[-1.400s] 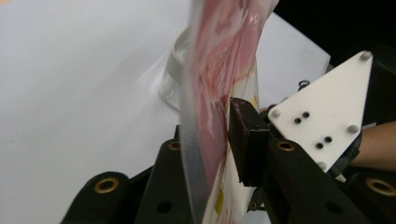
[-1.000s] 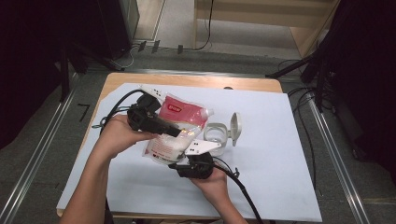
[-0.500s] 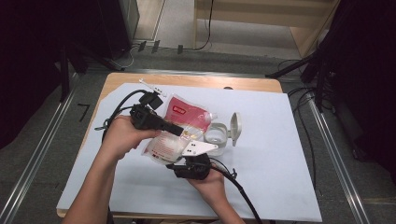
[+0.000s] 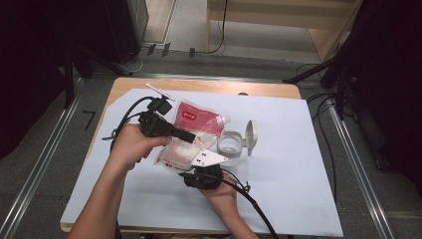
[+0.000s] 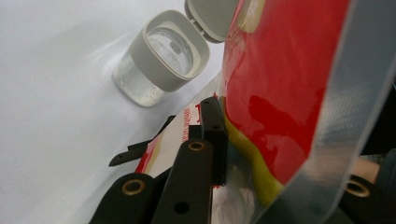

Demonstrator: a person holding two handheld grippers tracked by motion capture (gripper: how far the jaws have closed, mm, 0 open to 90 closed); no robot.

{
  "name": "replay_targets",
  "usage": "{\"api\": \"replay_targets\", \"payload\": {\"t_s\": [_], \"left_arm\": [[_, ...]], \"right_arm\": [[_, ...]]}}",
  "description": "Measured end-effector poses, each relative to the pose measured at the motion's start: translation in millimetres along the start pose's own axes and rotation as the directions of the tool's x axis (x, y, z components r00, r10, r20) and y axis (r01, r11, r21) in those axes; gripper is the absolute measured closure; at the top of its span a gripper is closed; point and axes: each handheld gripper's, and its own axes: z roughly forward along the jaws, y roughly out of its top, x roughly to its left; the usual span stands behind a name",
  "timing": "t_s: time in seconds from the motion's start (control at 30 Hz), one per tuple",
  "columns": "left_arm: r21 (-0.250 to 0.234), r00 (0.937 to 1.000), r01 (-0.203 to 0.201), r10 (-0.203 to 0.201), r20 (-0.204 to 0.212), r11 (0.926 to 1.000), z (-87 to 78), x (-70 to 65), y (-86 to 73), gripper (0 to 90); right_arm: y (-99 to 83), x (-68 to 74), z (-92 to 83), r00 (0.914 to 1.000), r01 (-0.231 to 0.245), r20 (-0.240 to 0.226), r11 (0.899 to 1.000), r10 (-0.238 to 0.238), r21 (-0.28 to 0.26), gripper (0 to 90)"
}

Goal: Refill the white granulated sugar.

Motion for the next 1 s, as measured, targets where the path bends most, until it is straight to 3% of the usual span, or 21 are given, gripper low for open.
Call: {"api": "replay_targets", "payload": {"t_s": [0.07, 0.17, 0.23, 0.37, 0.4, 0.43, 0.47, 0.5, 0.53, 0.57, 0.6, 0.67, 0.73, 0.8, 0.87, 0.9, 0.97, 1.0], "left_arm": [[-0.007, 0.9999, -0.009, 0.009, -0.009, 0.9999, 4.8, 0.2, 0.9, 90.0], [0.015, 0.9994, -0.017, 0.018, -0.03, 0.9997, 10.8, -2.8, 2.9, 90.0], [0.01, 0.999, -0.012, 0.012, -0.042, 0.9999, 11.8, -3.9, 3.1, 90.0], [-0.006, 0.9954, -0.077, 0.077, -0.057, 0.997, 10.3, -8.0, 3.8, 88.9], [-0.013, 0.9905, -0.12, 0.119, -0.07, 0.9927, 10.3, -11.7, 4.1, 87.9], [-0.022, 0.9879, -0.137, 0.135, -0.077, 0.9904, 10.6, -13.7, 3.9, 87.0], [-0.016, 0.9812, -0.171, 0.168, -0.094, 0.9852, 10.1, -15.5, 4.4, 86.0], [-0.011, 0.9736, -0.197, 0.195, -0.119, 0.9803, 9.8, -18.3, 4.5, 84.0], [0.001, 0.9601, -0.24, 0.237, -0.148, 0.9708, 10.0, -21.2, 3.9, 82.0], [0.012, 0.9523, -0.261, 0.26, -0.16, 0.9652, 10.0, -22.4, 3.6, 78.1], [0.019, 0.9479, -0.273, 0.272, -0.165, 0.9618, 9.8, -23.0, 3.3, 76.3], [0.018, 0.9459, -0.284, 0.283, -0.158, 0.9587, 9.9, -23.1, 3.1, 74.5], [0.019, 0.9488, -0.275, 0.275, -0.156, 0.9612, 10.6, -22.6, 3.2, 72.1], [0.02, 0.9492, -0.281, 0.281, -0.141, 0.9594, 9.6, -21.4, 2.2, 69.4], [0.017, 0.95, -0.287, 0.287, -0.122, 0.9576, 8.4, -20.7, 1.6, 69.8], [0.012, 0.9532, -0.282, 0.281, -0.11, 0.9594, 8.3, -20.3, 1.6, 71.2], [0.002, 0.9708, -0.227, 0.227, -0.078, 0.9738, 7.5, -20.6, 2.6, 78.5], [0.002, 0.9724, -0.221, 0.221, -0.075, 0.9752, 7.6, -21.1, 2.8, 81.1]], "right_arm": [[0.3, 0.3, -0.6, 0.9999, -0.014, 0.005, 1.0, 0.014, 0.009, 49.6], [1.4, 3.2, -1.1, 0.9994, 0.024, 0.024, 0.999, -0.024, 0.031, 50.7], [1.7, 4.0, -2.5, 1.0, 0.005, -0.004, 0.999, -0.005, 0.035, 51.7], [3.1, 2.4, -8.3, 0.9967, -0.04, -0.07, 0.999, 0.041, 0.015, 53.3], [3.9, 2.4, -9.2, 0.9948, -0.054, -0.085, 0.999, 0.055, 0.004, 53.6], [6.3, 2.1, -11.9, 0.9906, -0.08, -0.111, 0.997, 0.079, 0.0, 53.7], [7.3, 2.2, -13.1, 0.9883, -0.095, -0.12, 0.996, 0.094, 0.001, 53.7], [8.2, 1.5, -14.0, 0.9867, -0.1, -0.13, 0.995, 0.098, -0.008, 53.7], [8.8, 2.0, -15.0, 0.9829, -0.117, -0.144, 0.993, 0.115, -0.006, 53.8], [9.1, 2.0, -16.4, 0.9784, -0.134, -0.159, 0.991, 0.132, -0.007, 54.0], [9.3, 2.0, -17.2, 0.9755, -0.146, -0.168, 0.989, 0.142, -0.008, 54.0], [9.6, 3.0, -18.9, 0.975, -0.156, -0.162, 0.988, 0.152, -0.011, 54.1], [9.9, 3.1, -20.1, 0.972, -0.17, -0.167, 0.985, 0.165, -0.018, 54.3], [9.9, 1.7, -23.4, 0.958, -0.213, -0.203, 0.977, 0.203, -0.028, 54.5], [10.1, 1.5, -26.3, 0.9566, -0.22, -0.203, 0.975, 0.209, -0.031, 54.5], [10.5, 1.6, -27.4, 0.9581, -0.214, -0.201, 0.976, 0.205, -0.027, 54.5], [11.1, 2.0, -28.7, 0.9595, -0.207, -0.202, 0.978, 0.197, -0.029, 54.5], [12.1, 2.8, -29.0, 0.9598, -0.206, -0.201, 0.978, 0.196, -0.027, 54.4]]}}
